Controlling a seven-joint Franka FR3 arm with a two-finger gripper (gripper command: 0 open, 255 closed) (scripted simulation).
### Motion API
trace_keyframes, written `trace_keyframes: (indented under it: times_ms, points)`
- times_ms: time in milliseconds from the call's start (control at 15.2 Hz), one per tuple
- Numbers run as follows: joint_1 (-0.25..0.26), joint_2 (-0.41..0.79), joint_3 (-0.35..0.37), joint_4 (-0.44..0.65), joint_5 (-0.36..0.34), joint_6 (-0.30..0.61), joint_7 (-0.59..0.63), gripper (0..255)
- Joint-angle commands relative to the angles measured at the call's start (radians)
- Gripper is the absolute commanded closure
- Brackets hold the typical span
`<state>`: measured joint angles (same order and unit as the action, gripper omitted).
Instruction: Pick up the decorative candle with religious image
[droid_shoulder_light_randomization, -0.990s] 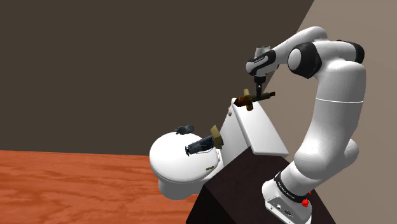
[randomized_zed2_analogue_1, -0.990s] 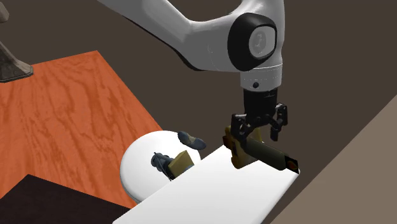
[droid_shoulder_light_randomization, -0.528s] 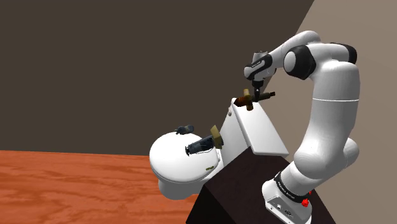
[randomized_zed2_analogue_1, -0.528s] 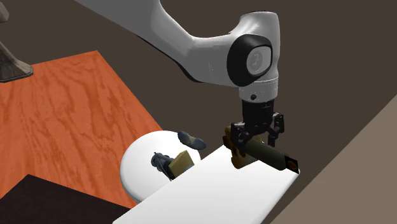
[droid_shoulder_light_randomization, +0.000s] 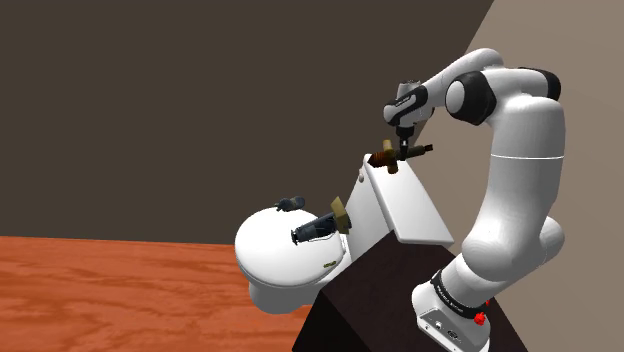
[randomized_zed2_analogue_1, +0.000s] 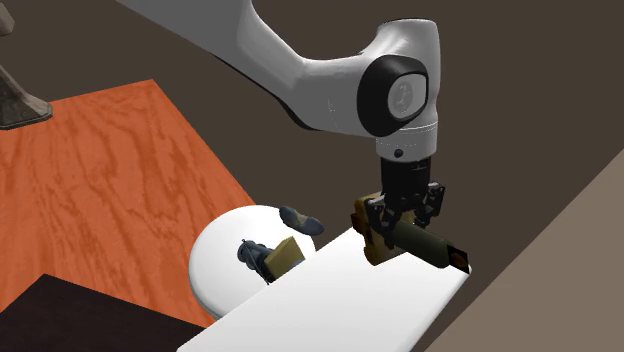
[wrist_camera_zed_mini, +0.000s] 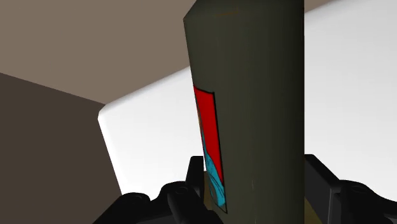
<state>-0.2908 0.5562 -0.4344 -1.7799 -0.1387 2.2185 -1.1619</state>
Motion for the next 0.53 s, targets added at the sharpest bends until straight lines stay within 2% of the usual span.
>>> trace_keyframes:
  times_ms: [0, 462]
  points:
    - [0.001, 0.001, 0.001, -0.001, 0.001, 0.0, 0.0, 255]
    - [0.008, -0.045, -0.009, 0.014, -0.01, -0.057, -0.01, 255]
